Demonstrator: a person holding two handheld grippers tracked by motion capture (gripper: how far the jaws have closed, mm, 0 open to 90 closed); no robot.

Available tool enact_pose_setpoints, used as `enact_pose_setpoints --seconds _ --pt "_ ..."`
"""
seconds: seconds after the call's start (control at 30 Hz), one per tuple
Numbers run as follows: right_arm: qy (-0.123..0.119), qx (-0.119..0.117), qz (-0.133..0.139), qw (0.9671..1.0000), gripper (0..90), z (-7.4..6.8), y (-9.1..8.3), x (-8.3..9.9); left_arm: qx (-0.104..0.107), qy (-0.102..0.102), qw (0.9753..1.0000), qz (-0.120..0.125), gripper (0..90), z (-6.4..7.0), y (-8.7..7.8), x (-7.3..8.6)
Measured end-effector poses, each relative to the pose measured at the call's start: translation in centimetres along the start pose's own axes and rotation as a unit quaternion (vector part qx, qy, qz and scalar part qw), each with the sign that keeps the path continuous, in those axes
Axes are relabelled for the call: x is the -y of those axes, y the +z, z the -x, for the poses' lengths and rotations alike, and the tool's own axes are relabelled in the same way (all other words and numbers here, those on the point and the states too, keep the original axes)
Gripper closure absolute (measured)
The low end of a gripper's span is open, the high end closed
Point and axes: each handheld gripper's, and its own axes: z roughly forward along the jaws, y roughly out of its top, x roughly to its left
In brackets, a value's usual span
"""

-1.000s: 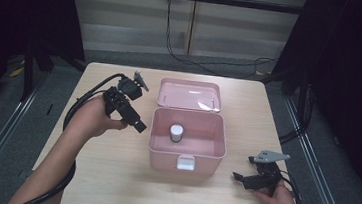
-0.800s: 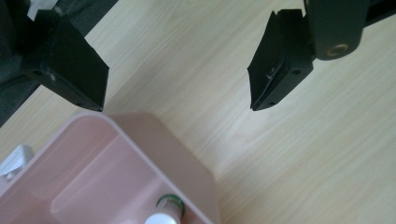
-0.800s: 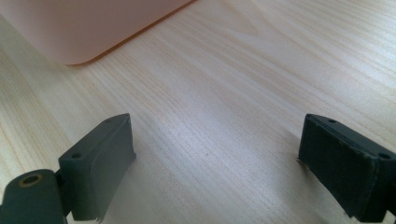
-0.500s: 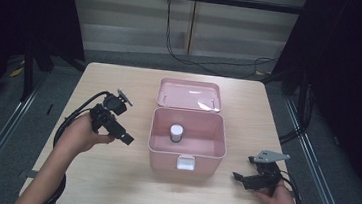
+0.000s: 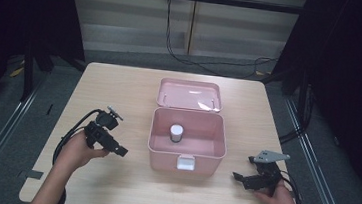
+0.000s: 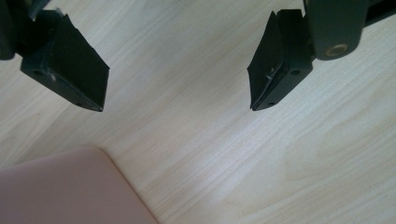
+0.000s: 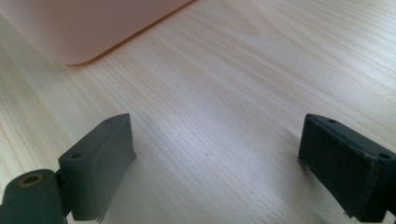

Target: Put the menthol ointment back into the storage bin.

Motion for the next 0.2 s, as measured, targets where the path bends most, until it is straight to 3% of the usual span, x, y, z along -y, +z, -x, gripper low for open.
enact_pose_setpoints --seconds 0.2 --pt "-0.001 0.001 0.0 1.0 9.6 0.0 0.0 0.0 0.001 -0.005 0.9999 0.013 20.9 -0.3 1.0 1.2"
